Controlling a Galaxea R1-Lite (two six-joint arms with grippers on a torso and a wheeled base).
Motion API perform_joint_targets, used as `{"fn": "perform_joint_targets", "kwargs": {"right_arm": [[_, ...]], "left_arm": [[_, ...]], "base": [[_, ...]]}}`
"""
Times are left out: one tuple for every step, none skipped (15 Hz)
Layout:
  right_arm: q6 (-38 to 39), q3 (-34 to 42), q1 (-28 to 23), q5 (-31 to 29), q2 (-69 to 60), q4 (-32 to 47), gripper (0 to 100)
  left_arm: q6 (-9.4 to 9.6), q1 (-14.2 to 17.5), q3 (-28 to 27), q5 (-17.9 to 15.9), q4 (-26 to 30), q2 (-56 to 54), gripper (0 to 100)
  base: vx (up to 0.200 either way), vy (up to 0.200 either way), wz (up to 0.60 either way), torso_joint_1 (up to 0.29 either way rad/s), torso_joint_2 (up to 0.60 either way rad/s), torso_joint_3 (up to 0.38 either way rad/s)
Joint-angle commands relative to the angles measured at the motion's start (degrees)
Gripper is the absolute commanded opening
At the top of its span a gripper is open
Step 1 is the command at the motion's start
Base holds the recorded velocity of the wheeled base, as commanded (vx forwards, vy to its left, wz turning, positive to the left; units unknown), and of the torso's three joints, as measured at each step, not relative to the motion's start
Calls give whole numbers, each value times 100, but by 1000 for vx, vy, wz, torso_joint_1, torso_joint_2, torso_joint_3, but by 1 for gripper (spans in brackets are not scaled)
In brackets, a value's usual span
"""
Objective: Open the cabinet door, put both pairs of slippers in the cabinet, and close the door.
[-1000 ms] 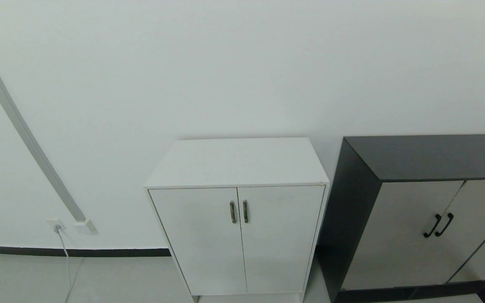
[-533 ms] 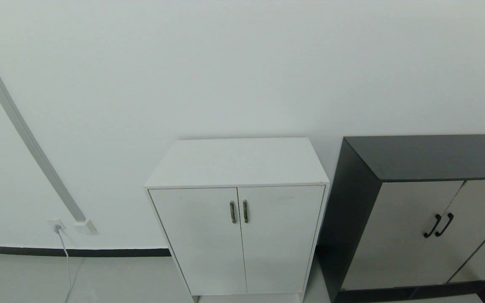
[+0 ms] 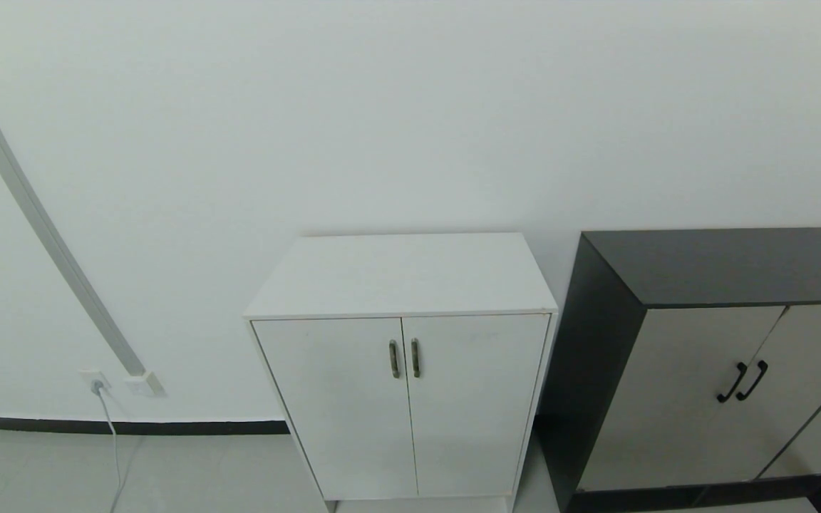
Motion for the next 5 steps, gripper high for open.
{"fn": "perform_joint_targets", "kwargs": {"right_arm": [[197, 9, -4, -106, 2, -12, 0], [355, 9, -4, -317, -7, -21, 0], [504, 9, 4, -388, -7, -30, 0], [504, 9, 4, -388, -7, -30, 0], [504, 9, 4, -388, -7, -30, 0]], "left_arm": [[-8, 1, -4, 4, 0, 7, 0], [1, 1, -4, 4, 0, 7, 0], [1, 1, 5, 4, 0, 7, 0], [1, 1, 5, 4, 0, 7, 0], [-8, 1, 5, 4, 0, 7, 0]], "base": [[0, 0, 0, 0, 0, 0], [0, 0, 0, 0, 0, 0], [0, 0, 0, 0, 0, 0], [0, 0, 0, 0, 0, 0], [0, 0, 0, 0, 0, 0]]}}
